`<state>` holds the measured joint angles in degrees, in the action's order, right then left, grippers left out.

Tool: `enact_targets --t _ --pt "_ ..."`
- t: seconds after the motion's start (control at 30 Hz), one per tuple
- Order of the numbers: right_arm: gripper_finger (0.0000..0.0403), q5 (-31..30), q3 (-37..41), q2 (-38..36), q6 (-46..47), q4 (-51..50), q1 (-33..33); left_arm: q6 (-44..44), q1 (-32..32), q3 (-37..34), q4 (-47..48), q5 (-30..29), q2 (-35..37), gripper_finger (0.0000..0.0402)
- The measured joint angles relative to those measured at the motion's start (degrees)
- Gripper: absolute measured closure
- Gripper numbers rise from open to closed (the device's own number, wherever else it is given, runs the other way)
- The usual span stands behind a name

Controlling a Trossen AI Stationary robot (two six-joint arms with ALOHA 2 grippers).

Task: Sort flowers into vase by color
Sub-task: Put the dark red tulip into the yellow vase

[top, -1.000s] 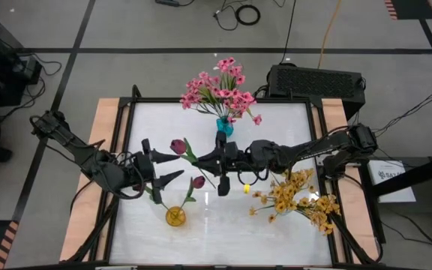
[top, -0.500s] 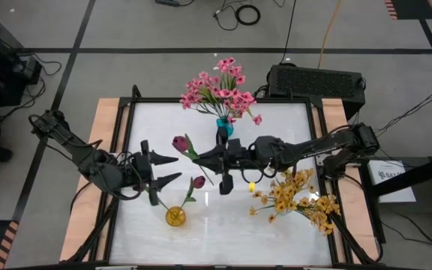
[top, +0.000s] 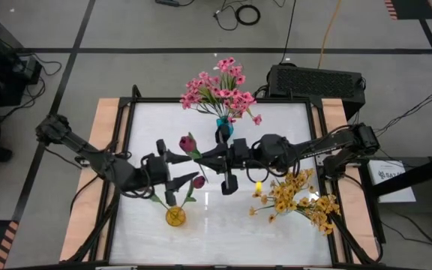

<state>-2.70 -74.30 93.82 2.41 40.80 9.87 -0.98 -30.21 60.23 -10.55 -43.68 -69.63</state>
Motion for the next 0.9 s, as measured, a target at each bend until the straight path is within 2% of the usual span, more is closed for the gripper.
enact_targets --t 0.43,0.57,0.9 --pt "0.0392 0.1 0.0 0.0 -3.3 1.0 0.0 1.7 6.3 0.0 -6.0 13.1 -3.3 0.0181" --pt "0.0392 0.1 0.0 0.0 -3.3 1.0 0.0 1.7 7.0 0.0 -6.1 14.7 -3.3 0.0185" --pt "0.0392 0.0 0.0 0.0 -3.3 0.5 0.0 0.0 6.9 0.0 -5.7 14.9 -2.9 0.0271"
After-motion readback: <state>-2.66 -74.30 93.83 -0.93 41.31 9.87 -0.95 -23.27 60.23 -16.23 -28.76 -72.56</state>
